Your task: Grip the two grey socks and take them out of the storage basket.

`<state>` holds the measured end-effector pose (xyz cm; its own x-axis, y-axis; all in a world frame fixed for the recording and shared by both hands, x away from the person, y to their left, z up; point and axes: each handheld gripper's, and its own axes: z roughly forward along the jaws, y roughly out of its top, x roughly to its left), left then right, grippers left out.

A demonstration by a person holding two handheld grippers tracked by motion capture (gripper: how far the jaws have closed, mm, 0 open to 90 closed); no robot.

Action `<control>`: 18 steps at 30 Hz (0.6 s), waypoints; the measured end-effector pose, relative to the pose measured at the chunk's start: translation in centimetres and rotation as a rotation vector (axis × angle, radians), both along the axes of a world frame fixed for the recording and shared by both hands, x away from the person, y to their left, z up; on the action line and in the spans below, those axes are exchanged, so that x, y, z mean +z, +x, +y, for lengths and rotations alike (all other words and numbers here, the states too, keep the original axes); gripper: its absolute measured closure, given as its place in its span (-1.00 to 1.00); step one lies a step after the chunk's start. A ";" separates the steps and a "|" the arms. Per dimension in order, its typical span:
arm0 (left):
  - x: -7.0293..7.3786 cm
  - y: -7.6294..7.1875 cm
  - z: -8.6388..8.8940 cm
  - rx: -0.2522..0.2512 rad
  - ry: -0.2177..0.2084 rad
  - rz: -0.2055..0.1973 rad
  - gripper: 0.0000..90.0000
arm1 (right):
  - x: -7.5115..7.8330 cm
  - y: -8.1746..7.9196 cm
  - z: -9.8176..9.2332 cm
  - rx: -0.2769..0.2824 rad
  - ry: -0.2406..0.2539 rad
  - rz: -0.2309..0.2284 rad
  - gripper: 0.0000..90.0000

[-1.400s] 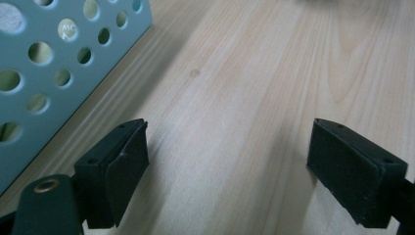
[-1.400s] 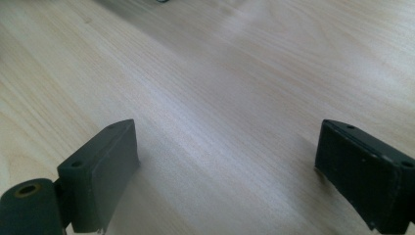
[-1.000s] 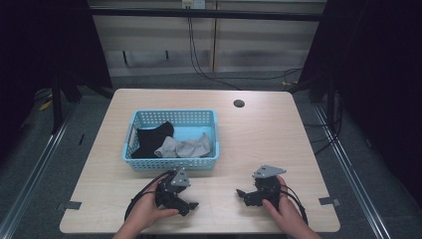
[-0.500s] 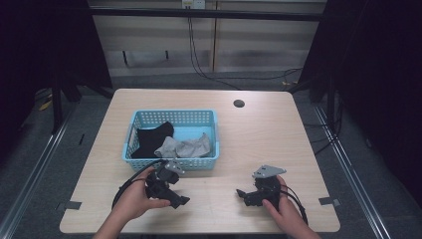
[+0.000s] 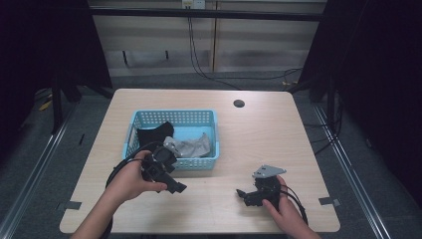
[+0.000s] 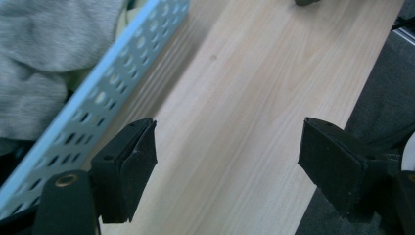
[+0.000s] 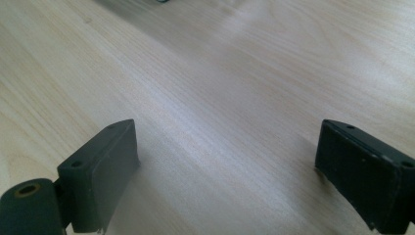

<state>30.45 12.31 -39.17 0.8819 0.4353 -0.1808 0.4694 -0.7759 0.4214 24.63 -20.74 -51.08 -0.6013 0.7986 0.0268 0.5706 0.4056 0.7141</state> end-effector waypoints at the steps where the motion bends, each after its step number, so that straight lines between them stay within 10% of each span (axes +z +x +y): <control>1: 0.3 0.2 0.0 0.003 0.004 0.003 -0.52 | 0.0 0.0 0.0 0.002 -0.001 -0.001 -0.82; 18: 2.7 5.1 -0.4 0.078 0.018 -0.001 -0.52 | 0.0 0.0 0.0 -0.001 0.002 -0.001 -0.82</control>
